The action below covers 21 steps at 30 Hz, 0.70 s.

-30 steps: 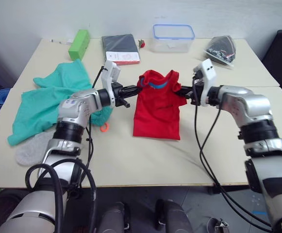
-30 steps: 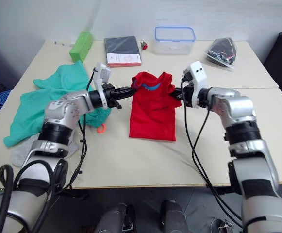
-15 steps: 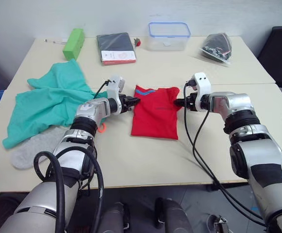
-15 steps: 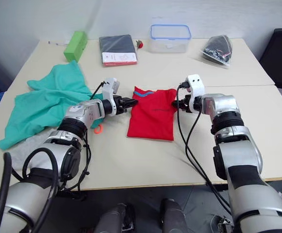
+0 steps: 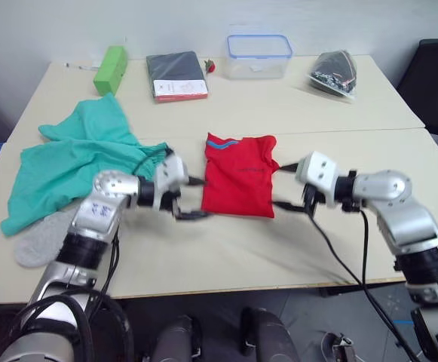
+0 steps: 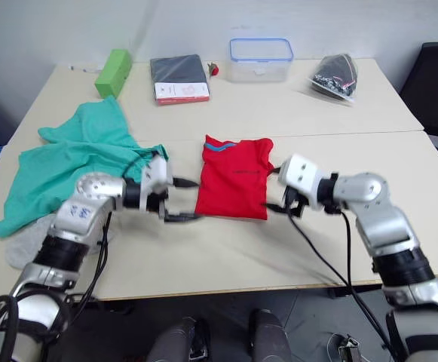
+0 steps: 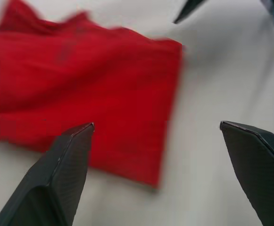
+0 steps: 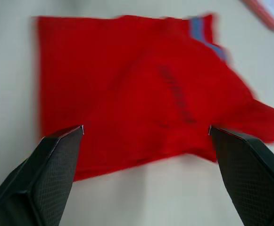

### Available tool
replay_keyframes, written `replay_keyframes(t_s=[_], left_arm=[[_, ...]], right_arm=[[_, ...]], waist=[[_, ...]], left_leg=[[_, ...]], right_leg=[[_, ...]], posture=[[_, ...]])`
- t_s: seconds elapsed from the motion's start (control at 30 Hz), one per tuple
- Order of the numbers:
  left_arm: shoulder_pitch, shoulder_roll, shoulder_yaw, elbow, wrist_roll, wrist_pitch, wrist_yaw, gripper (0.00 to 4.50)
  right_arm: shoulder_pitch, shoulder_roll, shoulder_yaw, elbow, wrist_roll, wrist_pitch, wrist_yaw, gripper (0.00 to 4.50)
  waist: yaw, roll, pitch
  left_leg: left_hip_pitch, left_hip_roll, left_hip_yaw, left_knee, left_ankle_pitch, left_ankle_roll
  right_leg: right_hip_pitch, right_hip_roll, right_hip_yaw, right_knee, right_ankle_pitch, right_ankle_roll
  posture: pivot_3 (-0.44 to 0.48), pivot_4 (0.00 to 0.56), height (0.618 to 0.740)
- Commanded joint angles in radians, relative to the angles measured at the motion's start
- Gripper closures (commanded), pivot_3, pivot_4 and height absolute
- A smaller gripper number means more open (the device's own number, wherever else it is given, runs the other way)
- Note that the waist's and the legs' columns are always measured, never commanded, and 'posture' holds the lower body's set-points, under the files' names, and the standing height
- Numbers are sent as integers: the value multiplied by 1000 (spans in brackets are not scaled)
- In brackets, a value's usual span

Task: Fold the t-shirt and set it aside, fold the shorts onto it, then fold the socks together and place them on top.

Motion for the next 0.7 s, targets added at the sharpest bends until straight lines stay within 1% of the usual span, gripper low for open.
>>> replay_keyframes(t_s=[0.03,0.1,0.27,0.33,0.37,0.4,0.43,0.47,0.5,0.53,0.57,0.67,0.7], left_arm=[[-6,4,-36,-34,111,-172,43,20],[-25,-20,-51,9,167,-245,94,20],[-52,-45,-89,131,297,-392,191,20],[-58,-52,-92,173,319,-419,213,0],[-60,-55,-91,188,322,-430,218,0],[-62,-57,-90,205,327,-437,227,0],[-65,-59,-90,223,331,-448,235,312],[-69,-60,-92,245,345,-463,253,424],[-69,-59,-95,262,357,-482,268,680],[-65,-57,-98,267,363,-494,272,880],[-60,-56,-99,269,363,-497,273,1205],[-49,-52,-94,261,347,-486,258,2044],[-48,-49,-93,259,345,-485,254,2368]], right_arm=[[25,-14,21,-7,-94,-211,-16,198],[30,-1,46,37,-150,-290,-39,198],[-8,35,79,160,-234,-386,-85,198],[-40,51,93,226,-282,-416,-115,561],[-50,57,98,250,-297,-426,-126,765],[-59,64,103,273,-309,-431,-135,1080],[-65,70,111,298,-327,-444,-150,1501],[-69,73,120,325,-354,-461,-172,1812],[-74,71,128,346,-385,-492,-196,2191],[-78,69,133,362,-410,-515,-218,2439],[-79,70,134,371,-421,-527,-232,2807],[-75,73,129,375,-419,-528,-246,3761],[-73,73,128,373,-415,-529,-247,4200]], waist=[[1,0,0],[3,0,0],[0,0,0],[-2,0,0],[-2,0,0],[-1,0,0],[-1,0,0],[-1,0,0],[-1,0,0],[0,0,-1],[0,-1,-1],[0,-1,-1],[-1,-1,-1]], left_leg=[[1,0,0,2,0,0],[1,0,0,2,-2,-3],[1,2,0,3,1,2],[2,3,0,4,1,2],[2,3,1,4,1,2],[2,3,1,5,2,2],[3,3,1,5,2,2],[3,3,0,5,2,2],[4,3,0,5,2,3],[4,2,0,5,2,3],[4,2,0,5,3,4],[4,2,0,5,3,4],[4,2,0,5,3,4]], right_leg=[[1,-1,0,1,0,0],[1,-4,0,1,4,-2],[0,-7,0,2,5,-4],[0,-6,0,4,5,-5],[1,-6,0,4,5,-5],[1,-6,0,4,5,-5],[1,-6,0,4,5,-5],[2,-6,0,4,5,-5],[2,-6,0,4,5,-5],[3,-6,0,4,5,-5],[3,-7,0,4,5,-4],[3,-8,0,4,5,-4],[3,-8,0,5,5,-4]], posture=[[0,150,740],[0,150,740],[0,150,740],[0,150,740],[0,150,740],[0,150,740],[0,150,740],[0,150,740],[0,150,740],[0,150,740],[0,150,740],[0,150,740],[0,150,740]])
